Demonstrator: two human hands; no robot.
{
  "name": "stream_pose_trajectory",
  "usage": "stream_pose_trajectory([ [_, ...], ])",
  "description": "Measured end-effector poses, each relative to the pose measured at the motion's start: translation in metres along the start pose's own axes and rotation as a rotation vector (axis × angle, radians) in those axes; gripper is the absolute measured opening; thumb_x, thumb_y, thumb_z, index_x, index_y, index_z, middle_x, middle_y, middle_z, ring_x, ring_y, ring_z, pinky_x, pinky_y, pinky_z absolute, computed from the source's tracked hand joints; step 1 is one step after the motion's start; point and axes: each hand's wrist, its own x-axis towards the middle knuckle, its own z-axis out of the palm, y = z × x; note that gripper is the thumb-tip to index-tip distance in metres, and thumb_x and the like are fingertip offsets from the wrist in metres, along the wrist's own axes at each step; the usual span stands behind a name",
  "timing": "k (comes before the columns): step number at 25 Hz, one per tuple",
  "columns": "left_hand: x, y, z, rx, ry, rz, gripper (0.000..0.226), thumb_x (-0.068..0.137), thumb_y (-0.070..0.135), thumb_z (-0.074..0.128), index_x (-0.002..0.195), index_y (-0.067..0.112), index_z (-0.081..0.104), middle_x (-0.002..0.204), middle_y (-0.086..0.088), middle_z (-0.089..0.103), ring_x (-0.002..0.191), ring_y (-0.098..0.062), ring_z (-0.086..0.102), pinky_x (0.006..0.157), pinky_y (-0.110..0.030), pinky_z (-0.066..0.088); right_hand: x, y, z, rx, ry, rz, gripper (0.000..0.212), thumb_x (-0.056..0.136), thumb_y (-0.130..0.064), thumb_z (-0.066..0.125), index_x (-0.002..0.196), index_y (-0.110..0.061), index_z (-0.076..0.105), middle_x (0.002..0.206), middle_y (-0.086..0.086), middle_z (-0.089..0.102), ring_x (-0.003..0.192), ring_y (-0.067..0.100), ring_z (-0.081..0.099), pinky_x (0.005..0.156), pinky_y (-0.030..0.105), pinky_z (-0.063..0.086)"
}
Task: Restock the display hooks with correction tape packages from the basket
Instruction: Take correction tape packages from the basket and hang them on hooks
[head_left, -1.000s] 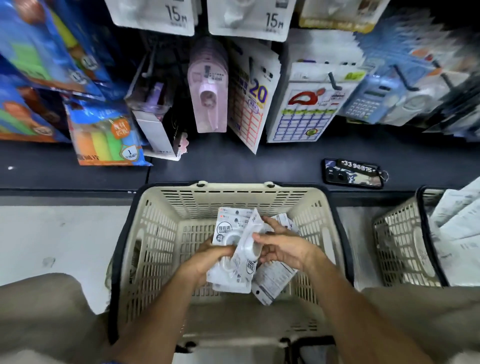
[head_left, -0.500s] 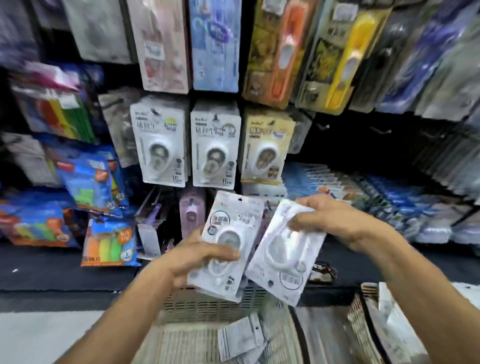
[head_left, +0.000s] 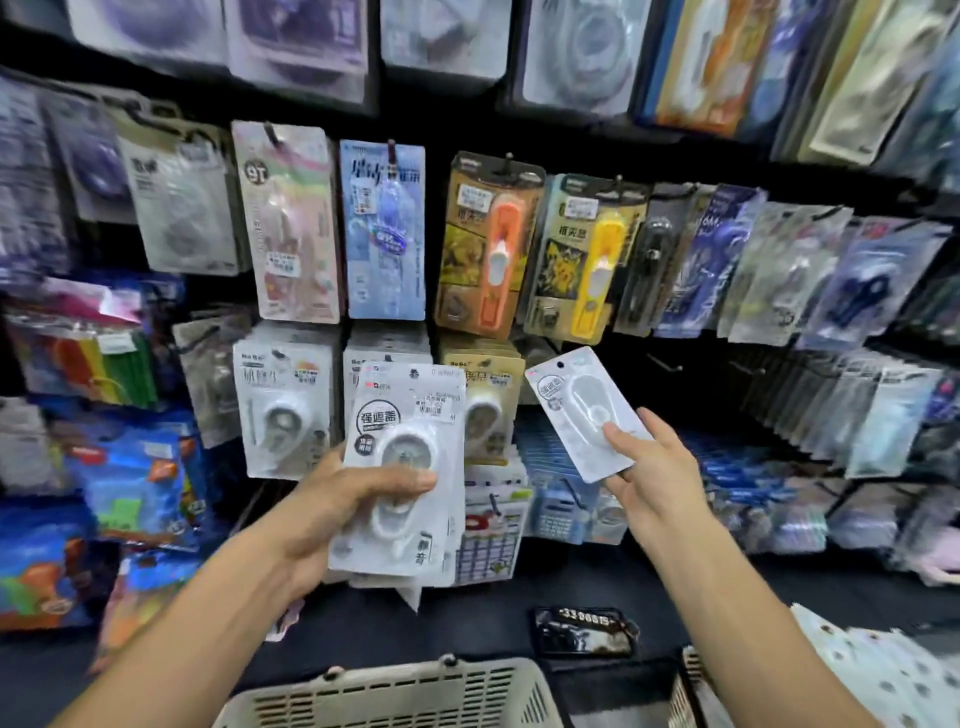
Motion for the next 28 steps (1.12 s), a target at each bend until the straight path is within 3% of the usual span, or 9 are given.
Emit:
stream_pose_trajectory([
  [5,0.015,-0.003,0.012,-0.039,-0.023,0.028,0.08,0.039,0.023,0.094,0.114,0.006,0.072,0.107,-0.022,0.077,0.089,-0.036,0.077,0.075,-0.047,0.064,0.002,0.014,-0.009,-0.057,0.173,-0.118,0.018,0.089,-0.006,0.074,0.105,-0.013,0.069,0.092,0.002,0.076,0.066,0.015,0.076,0.048,0.027,0.058],
  [10,0.025,-0.005,0.017,-0.107,-0.064,0.058,0.066,0.041,0.022,0.091,0.104,0.006,0.078,0.105,-0.023,0.077,0.086,-0.035,0.077,0.069,-0.043,0.064,0.016,0.018,-0.007,-0.129,0.229,-0.193,0.009,0.091,-0.016,0.074,0.098,-0.019,0.069,0.091,0.004,0.074,0.057,0.015,0.073,0.045,0.026,0.054],
  [13,0.031,-0.01,0.017,-0.087,-0.035,0.066,0.066,0.039,0.022,0.093,0.102,0.008,0.078,0.105,-0.022,0.077,0.087,-0.036,0.077,0.069,-0.043,0.064,0.03,0.026,-0.01,-0.396,0.162,-0.091,0.037,0.088,-0.037,0.077,0.108,-0.011,0.06,0.076,0.009,0.065,0.04,0.016,0.051,0.04,0.026,0.045],
  [16,0.032,-0.012,0.02,-0.101,0.0,0.048,0.086,0.039,0.023,0.094,0.119,0.006,0.07,0.108,-0.02,0.077,0.095,-0.038,0.076,0.079,-0.049,0.062,0.028,0.02,-0.012,-0.449,0.263,-0.033,0.047,0.088,-0.035,0.077,0.115,-0.013,0.047,0.084,0.01,0.057,0.053,0.02,0.048,0.047,0.033,0.048],
  [18,0.032,-0.013,0.023,-0.117,0.018,0.053,0.09,0.04,0.024,0.094,0.124,0.008,0.067,0.108,-0.019,0.077,0.097,-0.038,0.076,0.079,-0.049,0.062,0.012,0.015,-0.001,-0.478,0.091,-0.212,0.034,0.088,-0.034,0.075,0.109,-0.017,0.055,0.078,0.0,0.062,0.06,0.02,0.056,0.054,0.033,0.052],
  [21,0.033,-0.015,0.028,-0.134,0.024,0.085,0.081,0.044,0.023,0.094,0.12,0.01,0.07,0.106,-0.018,0.078,0.09,-0.035,0.077,0.07,-0.045,0.063,-0.038,0.03,0.031,-0.658,-0.619,-0.306,0.029,0.074,-0.052,0.077,0.09,-0.028,0.071,0.085,-0.013,0.068,0.082,0.006,0.066,0.071,0.014,0.05],
  [22,0.034,-0.014,0.029,-0.149,0.014,0.092,0.079,0.045,0.021,0.095,0.12,0.009,0.07,0.106,-0.019,0.077,0.089,-0.035,0.077,0.068,-0.043,0.062,-0.05,0.036,0.037,-0.747,-0.7,-0.35,0.033,0.07,-0.056,0.078,0.089,-0.03,0.072,0.09,-0.014,0.066,0.086,0.002,0.065,0.074,0.013,0.049],
  [24,0.035,-0.01,0.028,-0.203,-0.013,0.099,0.088,0.042,0.024,0.1,0.122,0.009,0.068,0.109,-0.02,0.077,0.092,-0.035,0.077,0.067,-0.042,0.062,-0.057,0.042,0.042,-0.735,-0.641,-0.396,0.035,0.067,-0.055,0.081,0.089,-0.029,0.072,0.093,-0.008,0.069,0.087,0.009,0.069,0.075,0.02,0.054],
  [28,0.036,-0.006,0.022,-0.272,-0.032,0.091,0.084,0.044,0.031,0.102,0.12,0.012,0.072,0.117,-0.018,0.075,0.103,-0.035,0.075,0.08,-0.05,0.063,-0.048,0.033,0.038,-0.247,-0.57,-0.042,0.024,0.077,-0.036,0.076,0.096,-0.021,0.073,0.1,0.007,0.078,0.09,0.028,0.075,0.073,0.042,0.062],
])
